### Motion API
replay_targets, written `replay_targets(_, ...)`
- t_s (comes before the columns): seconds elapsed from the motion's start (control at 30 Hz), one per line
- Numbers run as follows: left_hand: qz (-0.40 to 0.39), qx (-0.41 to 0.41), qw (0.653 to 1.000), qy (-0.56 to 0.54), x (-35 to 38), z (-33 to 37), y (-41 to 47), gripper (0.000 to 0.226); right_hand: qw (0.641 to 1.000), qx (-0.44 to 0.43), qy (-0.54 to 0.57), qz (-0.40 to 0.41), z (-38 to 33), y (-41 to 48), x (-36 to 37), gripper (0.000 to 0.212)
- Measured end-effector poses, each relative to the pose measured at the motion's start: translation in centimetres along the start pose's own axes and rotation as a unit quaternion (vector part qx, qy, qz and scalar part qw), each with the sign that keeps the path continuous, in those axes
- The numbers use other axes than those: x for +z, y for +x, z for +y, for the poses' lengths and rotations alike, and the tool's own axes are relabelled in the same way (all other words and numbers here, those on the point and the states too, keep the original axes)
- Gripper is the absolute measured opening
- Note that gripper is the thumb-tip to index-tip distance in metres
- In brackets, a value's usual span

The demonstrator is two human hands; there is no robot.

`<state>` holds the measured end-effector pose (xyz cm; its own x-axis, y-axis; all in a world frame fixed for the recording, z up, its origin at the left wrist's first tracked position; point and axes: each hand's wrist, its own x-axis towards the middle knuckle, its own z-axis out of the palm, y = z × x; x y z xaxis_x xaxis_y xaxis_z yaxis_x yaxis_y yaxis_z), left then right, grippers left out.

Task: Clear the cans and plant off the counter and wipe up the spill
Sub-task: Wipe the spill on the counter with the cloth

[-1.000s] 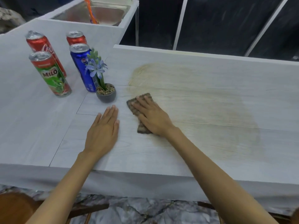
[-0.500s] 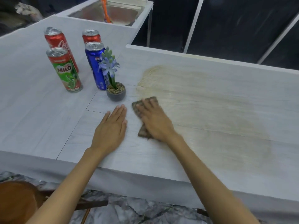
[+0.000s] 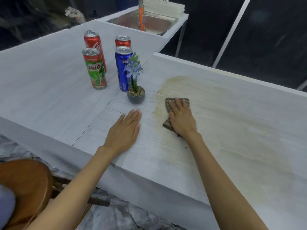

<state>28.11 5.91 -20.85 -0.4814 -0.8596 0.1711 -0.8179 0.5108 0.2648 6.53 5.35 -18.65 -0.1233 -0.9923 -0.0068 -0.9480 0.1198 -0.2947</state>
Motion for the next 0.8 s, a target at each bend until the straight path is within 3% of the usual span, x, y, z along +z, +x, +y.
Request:
replay_targets(0.1,0.002,-0.022,1.000,-0.008,-0.1,0.2,-0.5,0.074,0.989,-0.145,0.013,-0.036,-3.3,-4.5,1.2,0.059)
replay_targets(0.2,0.000,-0.037,0.999,-0.029,-0.4,0.3,-1.6,0.076,0.961,-0.261,0.036,-0.085,-1.6,-8.9,0.6,0.067)
replay_targets(0.27,-0.006,-0.046,0.997,-0.054,-0.6,0.4,-2.7,0.073,0.961,-0.259,0.051,-0.088,0.6,-8.7,-0.3,0.063)
replay_targets(0.4,-0.017,-0.069,0.992,-0.102,-1.3,0.3,-5.3,0.058,0.989,-0.144,0.041,-0.020,0.0,-5.0,0.2,0.055)
replay_targets(0.5,0.001,-0.118,0.975,-0.191,-2.3,-0.7,-7.4,0.048,0.983,-0.176,0.041,-0.020,-5.1,-4.7,2.5,0.058)
replay_targets(0.6,0.094,-0.225,0.925,-0.291,-4.4,-2.2,-10.1,0.039,0.953,-0.274,0.124,-0.048,-11.5,-7.2,4.7,0.065)
replay_targets(0.7,0.191,-0.324,0.850,-0.369,-7.0,-4.5,-13.4,0.030,0.919,-0.281,0.260,-0.093,-18.6,-9.2,5.7,0.055)
replay_targets(0.8,0.248,-0.411,0.690,-0.542,-9.3,-8.0,-17.2,0.021,0.890,-0.287,0.328,-0.131,-25.4,-10.6,7.2,0.050)
